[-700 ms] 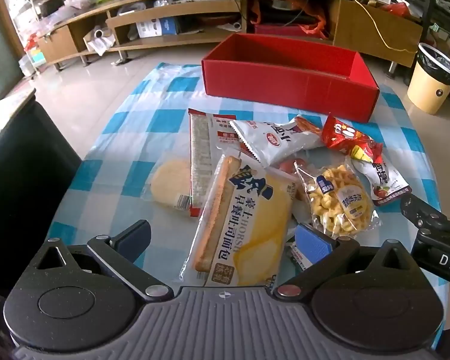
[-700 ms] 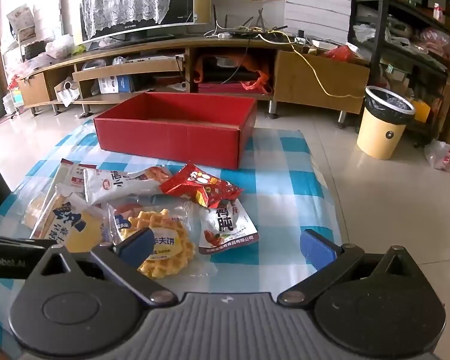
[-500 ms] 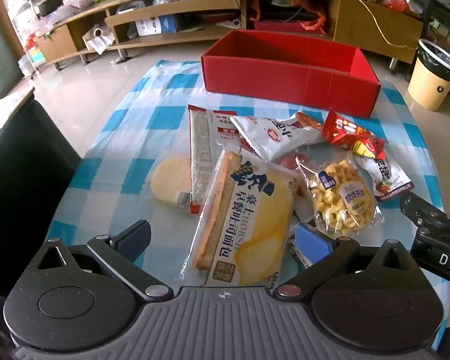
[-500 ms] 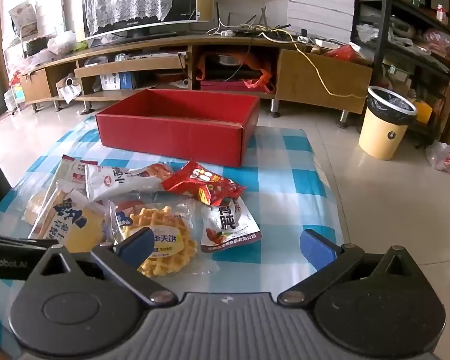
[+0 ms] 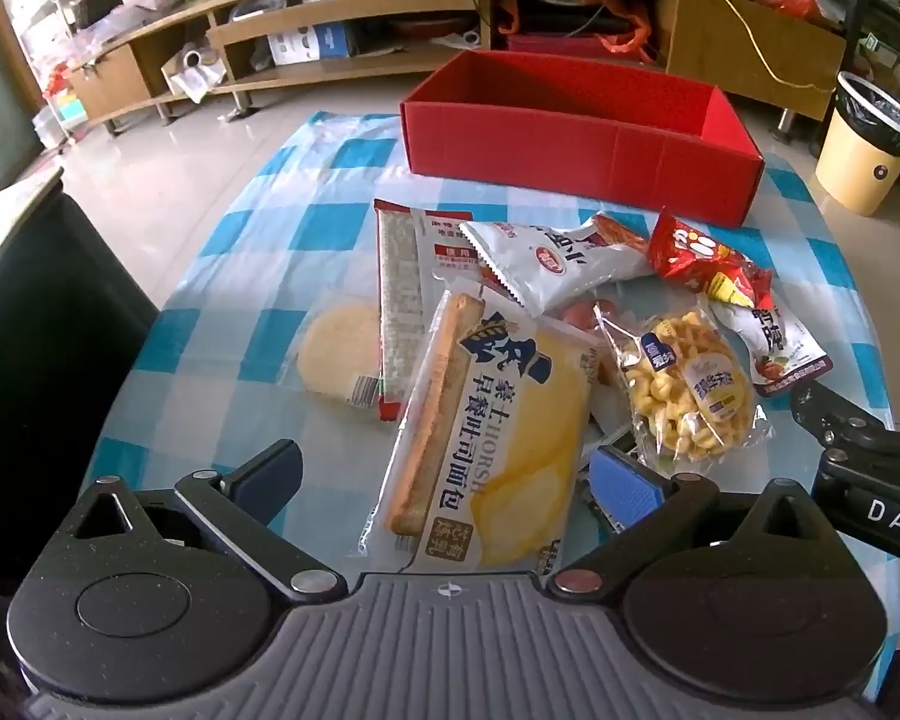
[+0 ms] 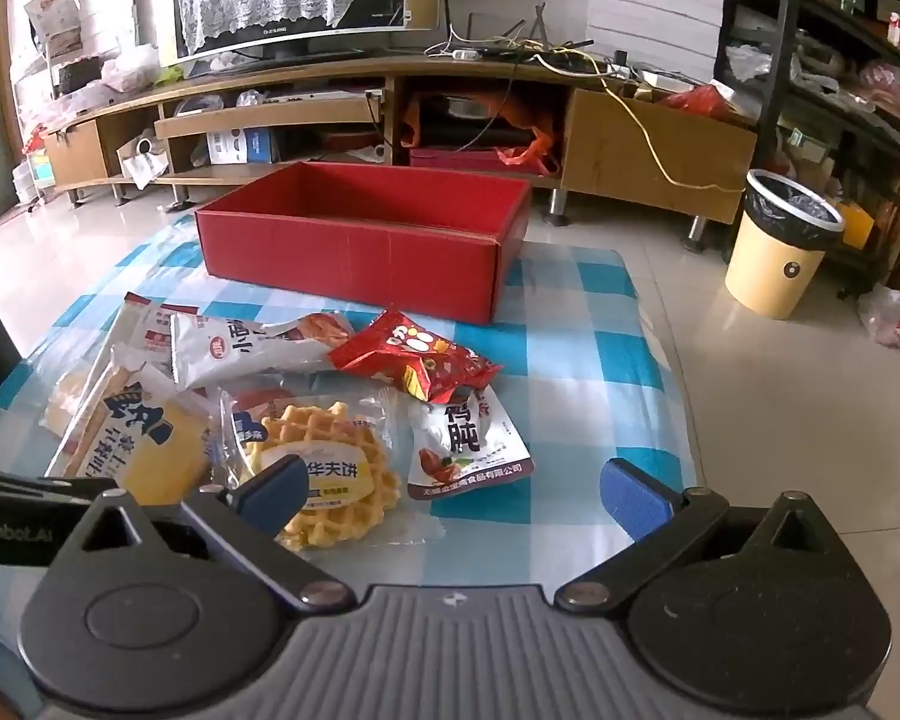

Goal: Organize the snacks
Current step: 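Move both grippers toward the snack pile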

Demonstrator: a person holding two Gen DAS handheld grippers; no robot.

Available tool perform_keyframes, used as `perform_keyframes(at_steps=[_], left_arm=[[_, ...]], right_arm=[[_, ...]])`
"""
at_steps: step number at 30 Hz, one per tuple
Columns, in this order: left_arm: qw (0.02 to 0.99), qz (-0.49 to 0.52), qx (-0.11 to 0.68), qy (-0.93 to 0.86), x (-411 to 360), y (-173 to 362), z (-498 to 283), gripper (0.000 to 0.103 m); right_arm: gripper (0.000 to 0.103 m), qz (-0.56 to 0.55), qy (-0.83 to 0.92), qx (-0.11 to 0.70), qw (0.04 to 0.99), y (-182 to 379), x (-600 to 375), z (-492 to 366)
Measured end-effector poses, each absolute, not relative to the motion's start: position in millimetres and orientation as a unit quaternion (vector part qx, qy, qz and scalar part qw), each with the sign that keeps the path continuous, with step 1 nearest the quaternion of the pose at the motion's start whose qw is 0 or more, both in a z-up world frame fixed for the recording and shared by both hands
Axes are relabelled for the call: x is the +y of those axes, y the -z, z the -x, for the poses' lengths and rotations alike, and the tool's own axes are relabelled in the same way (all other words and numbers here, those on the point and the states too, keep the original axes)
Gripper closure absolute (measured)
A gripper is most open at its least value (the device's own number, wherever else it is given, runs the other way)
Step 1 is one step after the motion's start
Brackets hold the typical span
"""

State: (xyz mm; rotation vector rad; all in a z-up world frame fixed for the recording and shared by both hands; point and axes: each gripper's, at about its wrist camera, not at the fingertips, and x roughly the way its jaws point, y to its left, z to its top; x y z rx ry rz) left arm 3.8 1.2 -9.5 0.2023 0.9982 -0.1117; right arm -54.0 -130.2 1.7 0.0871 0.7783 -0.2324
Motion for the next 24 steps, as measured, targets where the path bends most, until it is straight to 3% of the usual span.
perform_keyframes(at_steps=[24], left_arm=[[0.871,-0.095,0.479,0.052,1.6,10.1,-2.7,0.000]], right_arm=[[0.002,-0.039,0.107,0.387,0.915,-0.3,-126.8,53.5]])
